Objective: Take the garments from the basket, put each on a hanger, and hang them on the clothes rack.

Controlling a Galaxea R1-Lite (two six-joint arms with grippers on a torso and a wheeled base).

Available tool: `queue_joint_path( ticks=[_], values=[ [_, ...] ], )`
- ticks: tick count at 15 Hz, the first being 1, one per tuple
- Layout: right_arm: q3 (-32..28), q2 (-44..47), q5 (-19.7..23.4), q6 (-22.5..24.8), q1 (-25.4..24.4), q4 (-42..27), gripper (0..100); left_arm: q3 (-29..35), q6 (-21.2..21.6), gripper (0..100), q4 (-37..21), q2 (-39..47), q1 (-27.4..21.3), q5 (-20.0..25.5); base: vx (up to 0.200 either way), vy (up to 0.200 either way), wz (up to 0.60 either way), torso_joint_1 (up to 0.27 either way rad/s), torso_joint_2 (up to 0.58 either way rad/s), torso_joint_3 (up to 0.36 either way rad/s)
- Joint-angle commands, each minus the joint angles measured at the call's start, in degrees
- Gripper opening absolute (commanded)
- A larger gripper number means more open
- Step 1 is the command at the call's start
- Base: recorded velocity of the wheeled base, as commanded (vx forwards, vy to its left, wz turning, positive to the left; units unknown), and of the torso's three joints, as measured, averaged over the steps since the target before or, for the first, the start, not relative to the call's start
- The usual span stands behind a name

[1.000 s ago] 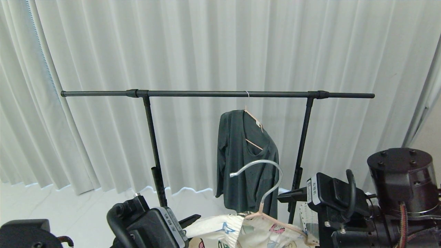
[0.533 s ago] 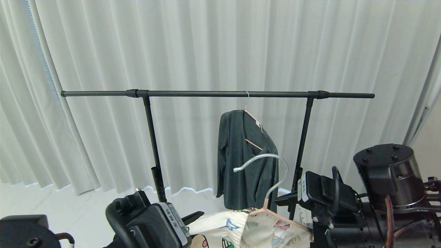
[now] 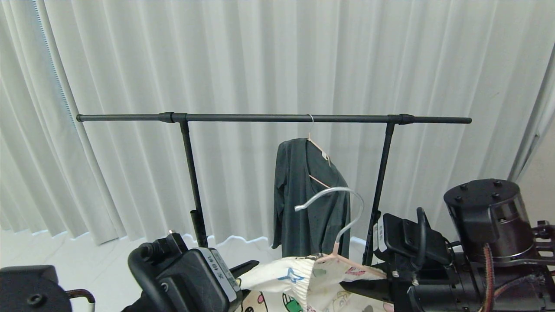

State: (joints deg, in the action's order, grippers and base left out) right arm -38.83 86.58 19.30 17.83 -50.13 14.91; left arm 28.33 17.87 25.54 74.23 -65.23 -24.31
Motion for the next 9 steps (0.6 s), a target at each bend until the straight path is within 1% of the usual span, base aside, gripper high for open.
queue_joint_path(
  ticks=[1,4,6,8,9],
  values=[
    [-0.02,-1.24,0.13,0.27,0.03,0.21,0,-0.03,-0.12,100,-0.23,0.21,0.02,-0.04,0.000,0.000,0.00,0.000,0.00,0.000],
    [0.16,-4.05,0.57,3.08,0.21,0.21,0,-0.47,-0.38,100,-0.23,0.13,0.37,-0.13,0.000,0.000,0.00,0.000,0.00,0.000],
    [0.51,-6.51,1.97,6.51,1.00,0.03,0,-2.49,-0.47,100,0.21,-0.14,1.25,-0.13,0.000,0.000,0.00,0.000,0.00,0.000],
    [0.68,-8.00,2.41,9.94,3.37,-0.06,0,-4.69,-0.47,100,2.67,-0.75,3.27,-0.13,0.000,0.000,0.00,0.000,0.00,0.000],
    [1.03,-8.71,2.76,11.08,5.22,-0.14,0,-6.36,-0.47,100,4.43,-1.28,3.44,-0.21,0.000,0.000,0.00,0.000,0.00,0.000]
  ],
)
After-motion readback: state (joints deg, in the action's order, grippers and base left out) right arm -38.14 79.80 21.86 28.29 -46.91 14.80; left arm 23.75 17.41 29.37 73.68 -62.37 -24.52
